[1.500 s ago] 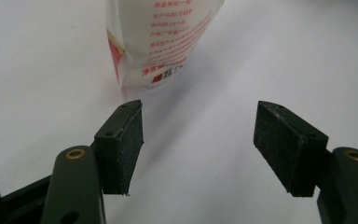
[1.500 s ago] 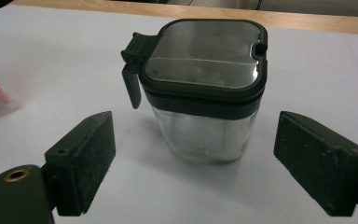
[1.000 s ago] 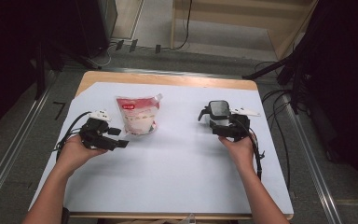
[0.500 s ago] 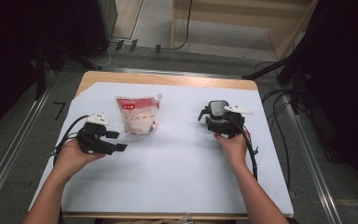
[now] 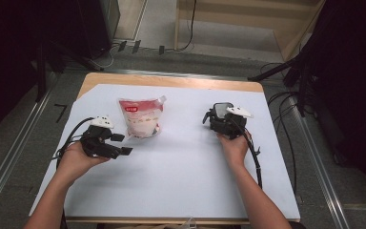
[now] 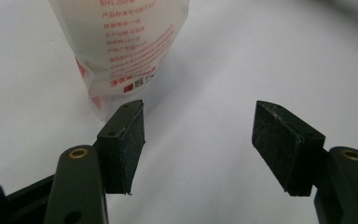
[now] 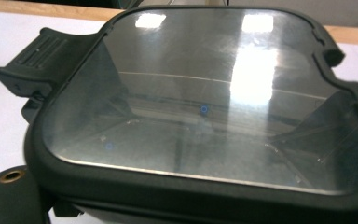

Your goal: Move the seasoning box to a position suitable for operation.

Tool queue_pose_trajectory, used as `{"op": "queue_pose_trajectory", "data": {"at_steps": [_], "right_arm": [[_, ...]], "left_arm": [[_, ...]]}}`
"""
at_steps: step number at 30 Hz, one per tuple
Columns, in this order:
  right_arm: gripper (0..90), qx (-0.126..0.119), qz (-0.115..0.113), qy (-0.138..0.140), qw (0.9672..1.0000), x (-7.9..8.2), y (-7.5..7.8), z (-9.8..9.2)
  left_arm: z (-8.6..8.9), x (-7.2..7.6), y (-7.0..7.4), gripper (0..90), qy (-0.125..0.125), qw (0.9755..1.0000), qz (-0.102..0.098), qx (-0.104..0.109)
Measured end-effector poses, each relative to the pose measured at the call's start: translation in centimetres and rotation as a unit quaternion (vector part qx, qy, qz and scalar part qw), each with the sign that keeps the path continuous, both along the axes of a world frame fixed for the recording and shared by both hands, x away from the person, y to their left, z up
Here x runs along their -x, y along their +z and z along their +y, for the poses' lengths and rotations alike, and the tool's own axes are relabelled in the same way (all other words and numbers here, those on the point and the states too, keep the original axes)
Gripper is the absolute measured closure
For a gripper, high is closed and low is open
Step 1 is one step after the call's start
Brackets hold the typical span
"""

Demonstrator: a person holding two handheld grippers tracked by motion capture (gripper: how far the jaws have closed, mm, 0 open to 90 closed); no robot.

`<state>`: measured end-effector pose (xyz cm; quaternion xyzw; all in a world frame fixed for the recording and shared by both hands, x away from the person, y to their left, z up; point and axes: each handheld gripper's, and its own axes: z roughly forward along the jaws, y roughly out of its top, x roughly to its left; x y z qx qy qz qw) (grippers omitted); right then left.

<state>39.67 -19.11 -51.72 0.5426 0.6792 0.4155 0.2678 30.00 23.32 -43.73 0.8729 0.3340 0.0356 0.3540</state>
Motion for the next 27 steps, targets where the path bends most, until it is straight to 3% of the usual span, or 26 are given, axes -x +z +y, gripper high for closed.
{"op": "queue_pose_trajectory", "data": {"at_steps": [8,13,19,20,27], "right_arm": [[14.9,0.012,-0.004,0.004,0.9999,0.1,0.1,-0.1],[15.0,-0.001,0.001,0.005,1.0000,0.2,0.3,-0.3],[15.1,-0.003,-0.022,0.009,0.9997,0.7,1.7,-0.4],[15.1,-0.014,-0.021,0.014,0.9996,1.1,2.1,-0.3],[15.1,-0.012,-0.018,0.033,0.9992,2.4,3.1,-0.2]], "left_arm": [[-0.3,-0.1,-0.1,35.6,-0.004,1.0000,-0.002,-0.006],[-0.5,0.0,0.0,35.6,-0.005,1.0000,-0.001,-0.003],[-0.5,0.1,0.2,37.5,-0.011,0.9999,0.002,0.003],[-0.7,0.2,0.3,37.8,-0.014,0.9999,0.000,0.005],[-1.4,0.1,0.3,37.8,-0.025,0.9996,0.002,0.010]]}}
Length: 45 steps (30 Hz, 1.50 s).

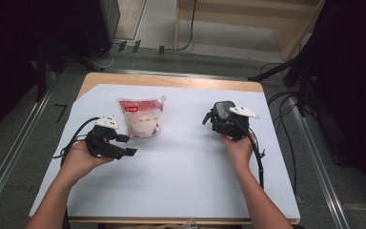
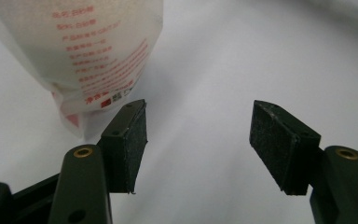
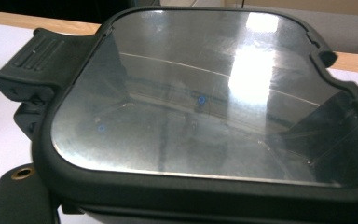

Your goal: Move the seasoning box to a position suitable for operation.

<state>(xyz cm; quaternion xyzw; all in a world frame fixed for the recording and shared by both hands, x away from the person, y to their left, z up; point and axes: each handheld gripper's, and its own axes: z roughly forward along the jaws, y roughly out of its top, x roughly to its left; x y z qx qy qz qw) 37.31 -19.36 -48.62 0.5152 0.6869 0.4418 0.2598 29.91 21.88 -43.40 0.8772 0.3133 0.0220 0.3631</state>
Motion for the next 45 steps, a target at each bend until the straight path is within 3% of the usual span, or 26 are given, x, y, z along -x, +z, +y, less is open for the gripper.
{"op": "queue_pose_trajectory", "data": {"at_steps": [8,11,21,30,45], "right_arm": [[15.1,-0.015,0.021,0.035,0.9990,1.8,1.0,0.2],[15.1,-0.001,0.013,0.064,0.9979,3.0,1.7,0.6],[15.1,-0.006,0.013,0.094,0.9955,5.5,2.1,1.0],[15.1,-0.001,0.016,0.125,0.9920,6.3,1.4,2.1],[15.1,0.002,0.032,0.189,0.9815,7.4,-0.5,6.3]], "left_arm": [[-1.4,-0.2,0.2,35.3,-0.014,0.9999,0.001,0.004],[-2.2,-0.3,0.1,35.3,-0.028,0.9996,0.003,0.001],[-3.4,-0.4,0.0,35.5,-0.039,0.9991,0.016,0.005],[-4.1,-0.2,0.0,35.6,-0.043,0.9990,0.013,0.007],[-4.7,0.0,-0.2,35.8,-0.053,0.9985,0.011,0.003]]}}
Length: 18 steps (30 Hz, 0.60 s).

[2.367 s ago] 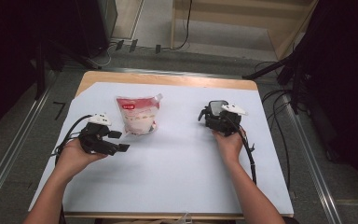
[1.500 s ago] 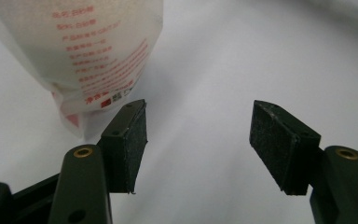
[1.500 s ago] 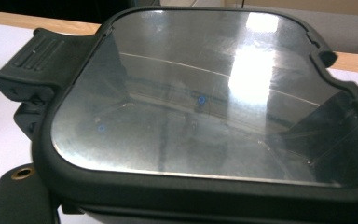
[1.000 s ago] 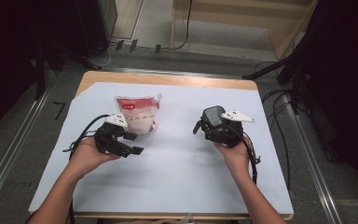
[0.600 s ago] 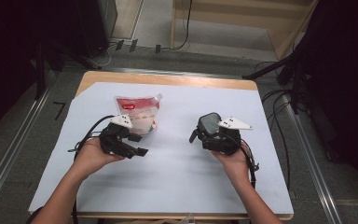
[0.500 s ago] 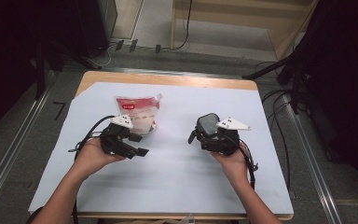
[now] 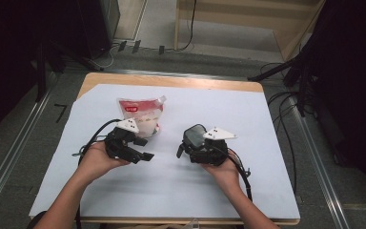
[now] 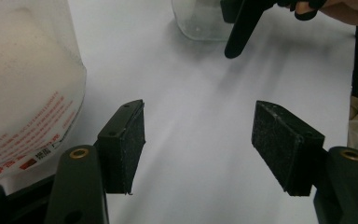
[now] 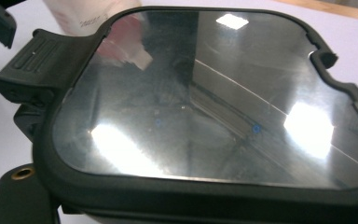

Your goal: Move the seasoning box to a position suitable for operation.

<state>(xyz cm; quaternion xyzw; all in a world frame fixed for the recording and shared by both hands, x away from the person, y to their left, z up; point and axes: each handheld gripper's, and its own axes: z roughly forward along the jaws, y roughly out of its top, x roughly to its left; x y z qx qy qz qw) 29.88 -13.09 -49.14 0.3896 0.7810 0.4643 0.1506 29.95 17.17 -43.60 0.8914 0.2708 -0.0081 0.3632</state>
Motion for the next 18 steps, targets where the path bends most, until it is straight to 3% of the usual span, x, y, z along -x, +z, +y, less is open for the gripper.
{"op": "queue_pose_trajectory", "data": {"at_steps": [13,15,16,18], "right_arm": [[15.1,-0.004,0.015,0.032,0.9994,0.7,-1.3,2.1],[15.1,0.004,0.006,0.035,0.9993,1.0,-1.5,2.4],[15.1,0.019,-0.016,0.044,0.9987,1.3,-1.7,2.7],[15.0,0.026,-0.026,0.046,0.9983,1.6,-1.9,2.8]], "left_arm": [[-0.4,0.1,-0.3,35.9,-0.008,0.9999,0.002,-0.007],[-0.4,0.1,-0.3,35.9,-0.009,0.9999,0.002,-0.005],[-0.4,0.2,-0.3,35.9,-0.008,1.0000,0.002,-0.004],[-0.5,0.2,-0.2,35.9,-0.010,0.9999,0.001,-0.005]]}}
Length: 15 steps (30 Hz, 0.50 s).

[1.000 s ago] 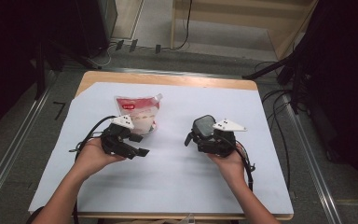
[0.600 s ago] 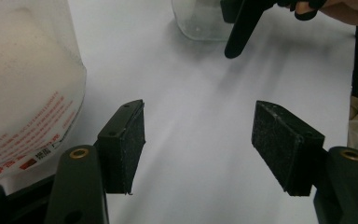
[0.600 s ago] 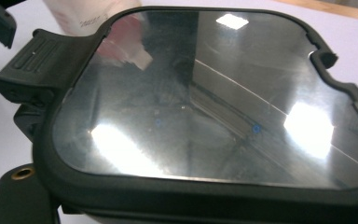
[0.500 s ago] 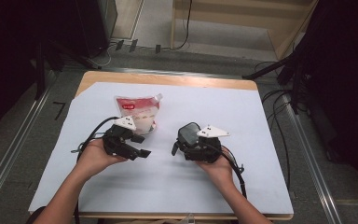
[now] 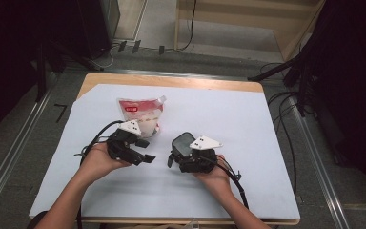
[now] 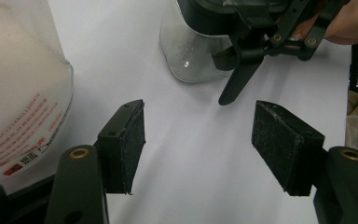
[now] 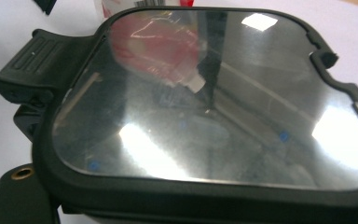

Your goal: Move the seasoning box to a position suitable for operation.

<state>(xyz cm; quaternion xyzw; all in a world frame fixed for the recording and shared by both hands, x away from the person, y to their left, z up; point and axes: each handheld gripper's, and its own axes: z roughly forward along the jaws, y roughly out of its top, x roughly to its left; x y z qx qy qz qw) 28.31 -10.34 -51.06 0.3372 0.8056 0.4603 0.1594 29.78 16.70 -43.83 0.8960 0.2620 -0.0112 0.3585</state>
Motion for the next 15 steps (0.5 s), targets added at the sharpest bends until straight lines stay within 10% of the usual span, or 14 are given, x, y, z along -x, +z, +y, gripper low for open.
{"op": "queue_pose_trajectory", "data": {"at_steps": [15], "right_arm": [[11.0,-0.008,0.045,0.001,0.9989,-0.18,0.23,-0.49]], "left_arm": [[-0.03,0.10,0.16,37.0,0.002,1.0000,-0.002,0.008]]}}
